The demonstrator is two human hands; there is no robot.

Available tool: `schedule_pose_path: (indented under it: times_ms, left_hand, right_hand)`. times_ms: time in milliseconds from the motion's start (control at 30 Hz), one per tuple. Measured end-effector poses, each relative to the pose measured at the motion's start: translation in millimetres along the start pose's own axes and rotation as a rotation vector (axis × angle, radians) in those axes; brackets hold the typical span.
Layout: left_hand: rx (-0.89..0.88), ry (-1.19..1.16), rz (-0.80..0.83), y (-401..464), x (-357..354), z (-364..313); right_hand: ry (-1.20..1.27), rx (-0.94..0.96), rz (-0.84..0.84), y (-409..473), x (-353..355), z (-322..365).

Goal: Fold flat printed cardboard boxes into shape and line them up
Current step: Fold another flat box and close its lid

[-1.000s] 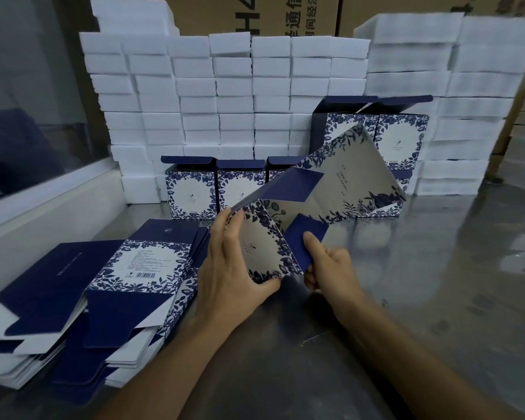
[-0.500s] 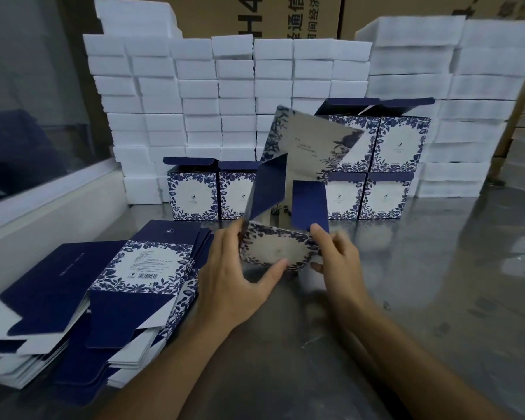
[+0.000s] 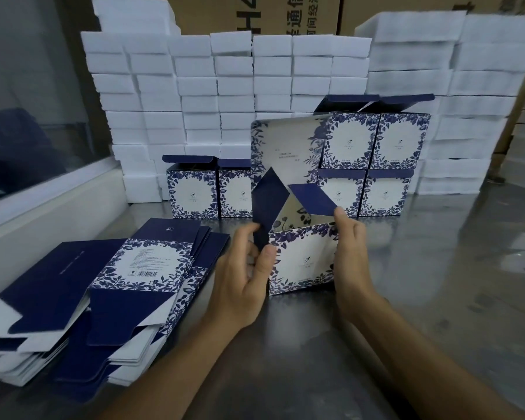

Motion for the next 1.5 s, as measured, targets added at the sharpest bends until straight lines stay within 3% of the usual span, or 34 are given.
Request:
schedule_pose_path:
  times_ms: [100, 267, 367, 467, 567, 633, 767, 1133, 1267, 1500]
  left_hand:
    - [0.09, -0.096, -0.036, 1.7, 0.3, 9.0]
    - [0.67, -0.653, 0.006, 3.3, -10.8, 25.1]
    - [0.809, -0.82, 0.035, 3.9, -9.5, 35.0]
    - [0.883, -0.892, -0.007, 3.0, -6.8, 41.2]
    - [0.937, -0.767, -0.08, 2.3, -8.0, 47.3]
    - [0.963, -0.705, -0.119, 1.4, -7.0, 50.2]
    - [0.965, -0.804, -0.074, 1.8, -6.1, 51.5]
    - [0.861, -0.585, -0.297, 3.6, 4.8, 56.8]
    - [0.841, -0.562, -0.232, 2.5, 2.5, 54.1]
    - [0.74, -0.504, -0.052, 2.5, -4.3, 34.2]
  right_hand:
    - [-0.021, 0.033, 0.033, -0.8, -1.1, 3.7]
    - [-0.058, 0.288, 0.122, -7.6, -5.8, 21.3]
    - [-0.144, 0.466, 0.179, -14.0, -10.4, 30.6]
    - [-0.213, 0.57, 0.191, -17.6, -9.2, 35.7]
    - [-0.309, 0.663, 0.188, -19.2, -6.5, 39.6]
    - [-0.332, 0.698, 0.19, -20.1, -5.9, 42.0]
    - [-0.305, 0.68, 0.232, -20.5, -7.3, 42.9]
    - [-0.34, 0.713, 0.248, -25.7, -12.4, 43.6]
    - [-0.363, 0.712, 0.184, -26.3, -12.9, 43.0]
    - [-0.428, 0.552, 0.114, -21.3, -14.0, 35.6]
Point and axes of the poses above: each hand's wrist, its own y-axis towards the middle knuckle, its own x-axis out of the back of the hand, z = x × y, the point moved 4 cm from there along y, towards the middle knuckle, and after that the axes turned 5 degrees about y, right-handed, at the moved point
